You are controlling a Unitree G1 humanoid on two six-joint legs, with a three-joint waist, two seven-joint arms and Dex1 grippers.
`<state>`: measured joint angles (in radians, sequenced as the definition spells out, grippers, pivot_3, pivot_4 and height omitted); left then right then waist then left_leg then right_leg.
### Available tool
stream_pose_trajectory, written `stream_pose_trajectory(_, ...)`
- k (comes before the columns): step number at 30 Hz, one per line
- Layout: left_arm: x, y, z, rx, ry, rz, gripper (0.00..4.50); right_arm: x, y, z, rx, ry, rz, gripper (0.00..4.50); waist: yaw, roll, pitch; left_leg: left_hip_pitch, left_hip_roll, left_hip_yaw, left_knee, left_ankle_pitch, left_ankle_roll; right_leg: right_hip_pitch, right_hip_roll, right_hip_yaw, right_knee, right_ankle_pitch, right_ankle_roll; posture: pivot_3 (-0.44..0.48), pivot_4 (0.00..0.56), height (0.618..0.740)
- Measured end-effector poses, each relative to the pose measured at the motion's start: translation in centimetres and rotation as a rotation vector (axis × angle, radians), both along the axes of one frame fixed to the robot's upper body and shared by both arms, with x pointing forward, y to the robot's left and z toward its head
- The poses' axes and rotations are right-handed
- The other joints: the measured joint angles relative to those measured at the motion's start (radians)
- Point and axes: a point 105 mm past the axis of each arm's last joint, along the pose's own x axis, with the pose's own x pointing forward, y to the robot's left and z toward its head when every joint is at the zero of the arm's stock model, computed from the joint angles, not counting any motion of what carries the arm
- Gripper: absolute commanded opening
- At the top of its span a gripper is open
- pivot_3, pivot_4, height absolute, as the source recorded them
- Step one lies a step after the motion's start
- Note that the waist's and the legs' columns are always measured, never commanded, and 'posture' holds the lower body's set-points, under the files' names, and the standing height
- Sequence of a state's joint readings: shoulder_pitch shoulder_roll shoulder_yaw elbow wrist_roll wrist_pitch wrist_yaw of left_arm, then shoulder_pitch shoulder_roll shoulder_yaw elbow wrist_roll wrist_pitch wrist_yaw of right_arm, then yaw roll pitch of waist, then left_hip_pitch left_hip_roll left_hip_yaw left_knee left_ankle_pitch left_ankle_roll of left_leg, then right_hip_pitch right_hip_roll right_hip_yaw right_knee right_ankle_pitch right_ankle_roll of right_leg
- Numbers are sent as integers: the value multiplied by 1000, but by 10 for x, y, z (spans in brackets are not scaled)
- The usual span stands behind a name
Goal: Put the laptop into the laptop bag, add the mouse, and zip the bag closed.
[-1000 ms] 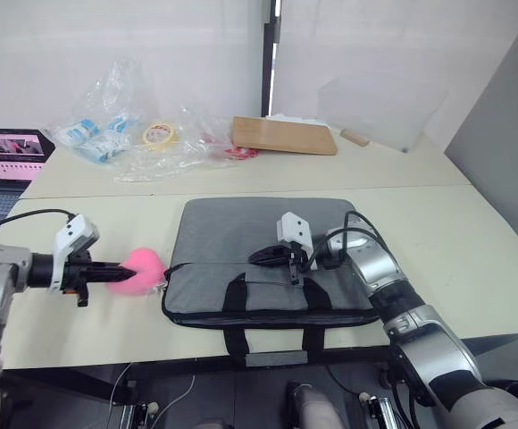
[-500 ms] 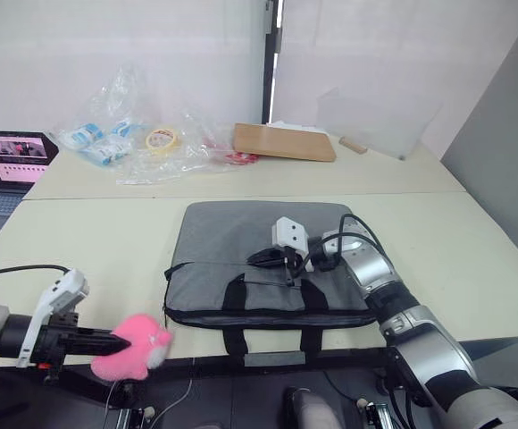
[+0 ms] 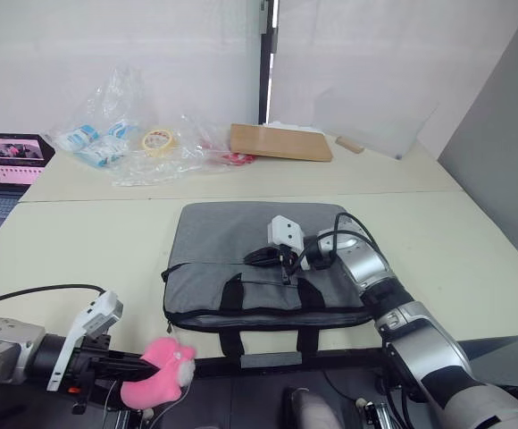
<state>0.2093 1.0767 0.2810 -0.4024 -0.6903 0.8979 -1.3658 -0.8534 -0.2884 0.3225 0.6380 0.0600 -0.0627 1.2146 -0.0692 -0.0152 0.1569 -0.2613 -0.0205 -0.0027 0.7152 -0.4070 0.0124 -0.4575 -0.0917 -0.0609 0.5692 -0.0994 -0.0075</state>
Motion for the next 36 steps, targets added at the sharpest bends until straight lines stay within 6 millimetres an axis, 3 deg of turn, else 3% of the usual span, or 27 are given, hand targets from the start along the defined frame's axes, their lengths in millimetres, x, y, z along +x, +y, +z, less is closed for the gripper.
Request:
stream_pose_trajectory(11,8,-23,-4,-61,-17,-25,22,-1,0,1,12,7,-2,0,2,-1,-1,0,0,0,-1,0,0,0,0,0,0,0,0,0,150,740)
stream_pose_trajectory(16,7,-22,-7,-59,-11,-27,22,-13,-2,13,131,150,44,0,4,-1,0,-6,1,-2,-1,0,0,-5,0,-2,-2,0,-1,0,150,740)
stream_pose_trajectory(19,6,-21,-6,-52,-9,-30,22,-18,-1,24,195,220,80,0,2,2,1,-12,0,0,-1,0,0,-18,0,-3,-1,0,-1,0,150,740)
stream_pose_trajectory(23,9,-20,-5,-58,-11,-26,22,4,6,36,186,132,5,0,-4,4,3,-16,0,6,-2,1,-2,-22,0,-6,-1,-1,-3,0,150,740)
stream_pose_trajectory(28,9,-21,-5,-63,-10,-29,22,8,6,22,81,-6,31,0,-3,4,2,-14,0,5,-3,1,-2,-19,0,-8,-2,-2,-4,0,150,740)
stream_pose_trajectory(36,0,-26,-10,-87,14,-10,22,1,-2,9,42,-44,55,0,7,3,1,-10,1,0,-4,1,-3,-8,0,-8,-4,-3,-3,0,150,740)
